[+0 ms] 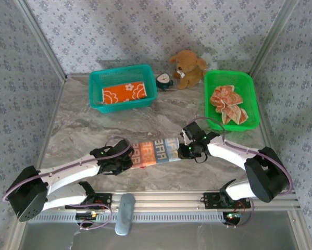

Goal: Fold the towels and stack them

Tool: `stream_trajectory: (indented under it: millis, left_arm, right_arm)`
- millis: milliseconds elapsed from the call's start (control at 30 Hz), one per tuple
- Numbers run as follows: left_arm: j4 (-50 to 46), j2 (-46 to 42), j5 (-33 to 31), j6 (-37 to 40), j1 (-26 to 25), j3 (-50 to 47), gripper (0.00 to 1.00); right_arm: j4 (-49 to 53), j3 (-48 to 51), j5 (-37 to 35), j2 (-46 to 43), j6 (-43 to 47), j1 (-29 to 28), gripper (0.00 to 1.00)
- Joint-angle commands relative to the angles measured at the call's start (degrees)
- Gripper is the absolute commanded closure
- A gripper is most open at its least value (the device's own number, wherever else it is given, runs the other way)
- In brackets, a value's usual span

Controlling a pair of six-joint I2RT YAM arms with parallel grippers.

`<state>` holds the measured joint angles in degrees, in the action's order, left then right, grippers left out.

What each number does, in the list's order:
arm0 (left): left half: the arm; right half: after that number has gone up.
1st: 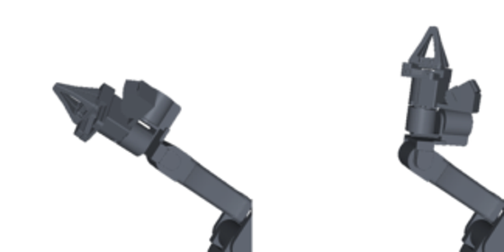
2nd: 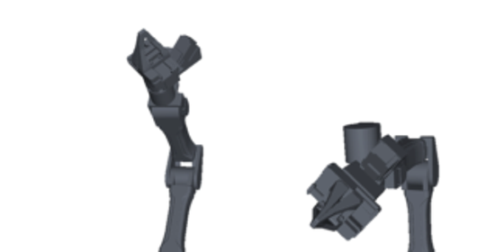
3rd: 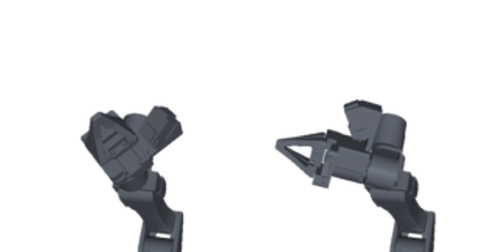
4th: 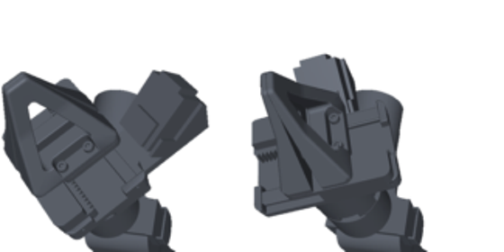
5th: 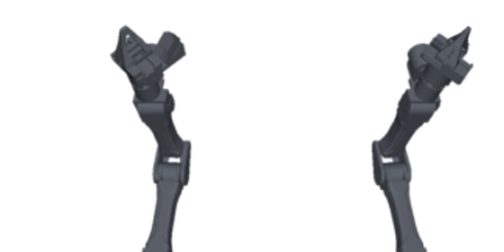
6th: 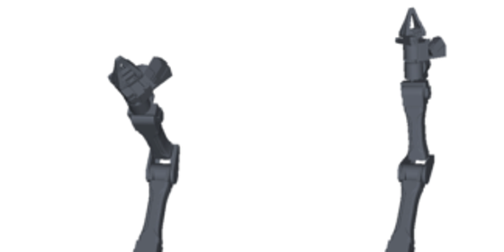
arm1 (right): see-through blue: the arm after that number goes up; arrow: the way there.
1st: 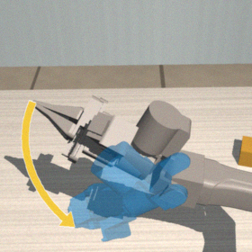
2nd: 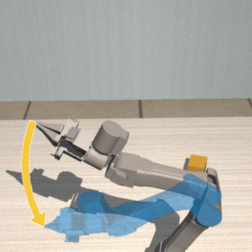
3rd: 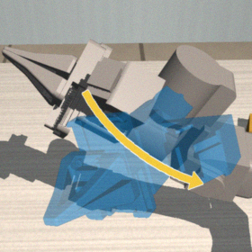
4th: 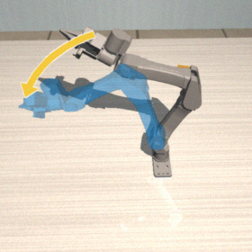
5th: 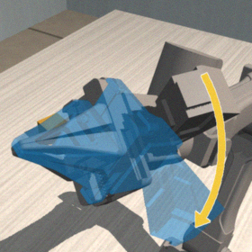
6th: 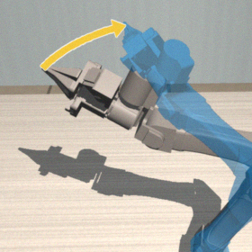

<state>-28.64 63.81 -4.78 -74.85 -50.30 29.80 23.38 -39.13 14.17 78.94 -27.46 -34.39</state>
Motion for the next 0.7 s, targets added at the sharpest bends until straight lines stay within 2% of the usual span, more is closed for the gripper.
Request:
stream_trajectory:
  millis: [0, 33, 67, 200, 333, 400, 667]
  left_arm:
    - [-1.79, -0.49, -1.12, -1.42, -0.32, 0.53, 0.62]
    - [-2.83, -1.06, -1.82, -1.19, -0.23, 1.02, 0.53]
    - [-3.49, -1.49, -2.37, -0.94, -0.16, 1.44, 0.51]
    - [-4.07, -3.79, -2.78, 1.25, 2.0, 1.94, 0.5]
    - [0.64, -4.4, -1.62, 3.99, 5.1, 1.49, 0.49]
    - [3.16, -3.69, -1.6, 4.44, 5.68, 1.4, 0.45]
    - [12.16, 2.25, -0.66, 4.8, 5.95, 0.95, 0.45]
  right_arm:
    - [0.24, -0.61, -1.38, -0.3, 0.17, -0.23, 0.75]
    - [0.64, -0.94, -1.72, -0.66, 0.34, -0.23, 0.71]
    - [1.09, -1.35, -2.14, -0.95, 0.52, -0.24, 0.69]
    - [2.6, -3.65, -4.58, -2.32, 1.09, -0.74, 0.66]
    - [2.36, -6.23, -6.35, -1.55, 1.7, -2.57, 0.67]
    - [1.63, -7.25, -6.66, -0.13, 2.09, -3.67, 0.68]
    - [-1.87, -9.99, -6.92, 6.61, 4.6, -6.98, 0.7]
